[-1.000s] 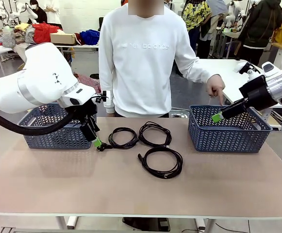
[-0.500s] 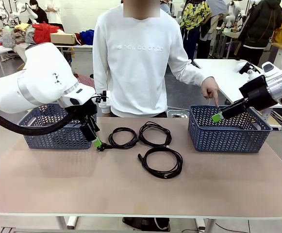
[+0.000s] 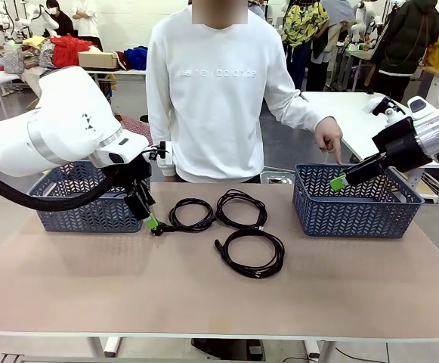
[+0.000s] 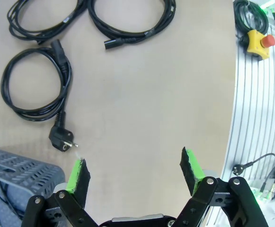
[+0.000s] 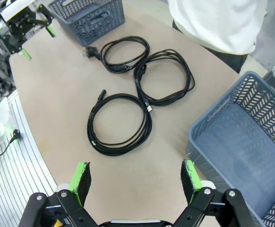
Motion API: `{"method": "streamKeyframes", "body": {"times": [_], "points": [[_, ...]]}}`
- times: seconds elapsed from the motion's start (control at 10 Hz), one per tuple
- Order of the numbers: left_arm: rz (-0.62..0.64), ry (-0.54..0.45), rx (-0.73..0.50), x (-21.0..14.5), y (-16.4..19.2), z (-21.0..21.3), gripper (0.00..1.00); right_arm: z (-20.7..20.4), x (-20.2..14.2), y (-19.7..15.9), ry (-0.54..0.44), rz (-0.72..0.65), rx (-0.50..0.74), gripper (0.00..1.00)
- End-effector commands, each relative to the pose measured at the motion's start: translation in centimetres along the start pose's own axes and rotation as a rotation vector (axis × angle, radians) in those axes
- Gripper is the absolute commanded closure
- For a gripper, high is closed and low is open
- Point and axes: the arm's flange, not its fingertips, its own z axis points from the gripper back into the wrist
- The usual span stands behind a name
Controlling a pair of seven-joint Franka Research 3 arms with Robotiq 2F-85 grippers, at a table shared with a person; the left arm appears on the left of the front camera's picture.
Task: Organize the cables according to human instructions.
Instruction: Pick up a bundle of cables and place it in the basket indicated by the human.
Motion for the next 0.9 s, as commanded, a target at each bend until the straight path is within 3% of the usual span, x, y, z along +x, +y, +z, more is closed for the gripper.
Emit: {"method": "streamKeyframes", "body": {"times": [0.0,0.5,0.8], "points": [[0.003,0.001,0.004,0.0,0.1,0.1,0.00,-1.6,2.0,1.6,0.085,-0.015,-0.040,0.00],[0.003,0.001,0.004,0.0,0.1,0.1,0.00,-9.3,6.1,7.0,0.344,0.043,-0.152,0.00],[0.003,0.001,0.004,0.0,0.1,0.1,0.00,-13.7,6.8,9.1,0.419,0.074,-0.199,0.00]]}}
